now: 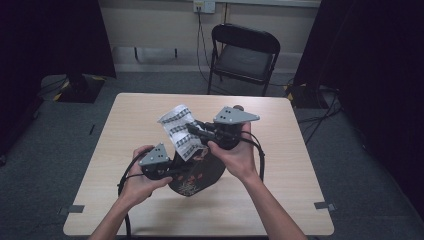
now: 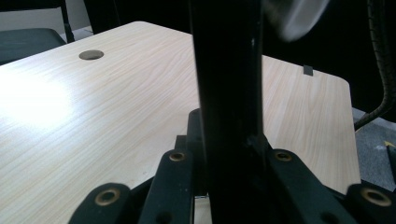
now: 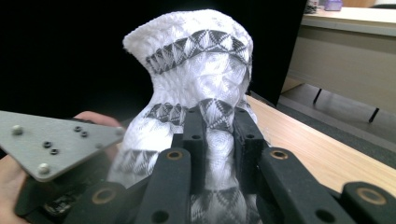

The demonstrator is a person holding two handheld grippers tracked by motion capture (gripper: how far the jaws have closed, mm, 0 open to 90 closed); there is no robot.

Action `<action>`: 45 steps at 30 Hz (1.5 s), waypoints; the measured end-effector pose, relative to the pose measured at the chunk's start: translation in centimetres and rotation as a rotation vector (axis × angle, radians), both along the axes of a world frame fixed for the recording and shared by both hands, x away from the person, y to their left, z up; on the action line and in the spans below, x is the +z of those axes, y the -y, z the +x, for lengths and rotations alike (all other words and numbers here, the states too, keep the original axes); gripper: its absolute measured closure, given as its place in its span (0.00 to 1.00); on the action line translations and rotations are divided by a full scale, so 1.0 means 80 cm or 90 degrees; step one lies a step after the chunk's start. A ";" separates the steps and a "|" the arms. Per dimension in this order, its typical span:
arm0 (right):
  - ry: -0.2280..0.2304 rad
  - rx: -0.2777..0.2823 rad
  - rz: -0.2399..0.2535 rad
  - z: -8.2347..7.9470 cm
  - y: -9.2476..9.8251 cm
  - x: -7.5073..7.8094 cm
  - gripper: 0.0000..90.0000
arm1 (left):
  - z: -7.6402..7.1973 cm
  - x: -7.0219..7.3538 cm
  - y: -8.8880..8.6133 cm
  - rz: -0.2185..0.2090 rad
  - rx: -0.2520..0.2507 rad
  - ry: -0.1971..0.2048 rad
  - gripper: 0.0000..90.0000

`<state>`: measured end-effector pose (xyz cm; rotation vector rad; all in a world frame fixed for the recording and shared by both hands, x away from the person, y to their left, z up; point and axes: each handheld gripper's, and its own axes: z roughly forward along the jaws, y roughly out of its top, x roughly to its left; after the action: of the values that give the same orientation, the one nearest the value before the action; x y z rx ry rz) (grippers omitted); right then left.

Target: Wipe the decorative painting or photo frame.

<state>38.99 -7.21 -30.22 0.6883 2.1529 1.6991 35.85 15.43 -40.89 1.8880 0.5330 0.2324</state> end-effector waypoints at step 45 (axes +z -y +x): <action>-0.030 -0.078 0.033 0.021 0.111 -0.054 0.88 | 0.002 -0.005 0.015 -0.047 -0.020 -0.045 0.90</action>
<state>40.69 -16.08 -34.55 0.8638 2.0585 1.6968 36.03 14.22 -41.26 1.8371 0.5516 0.1238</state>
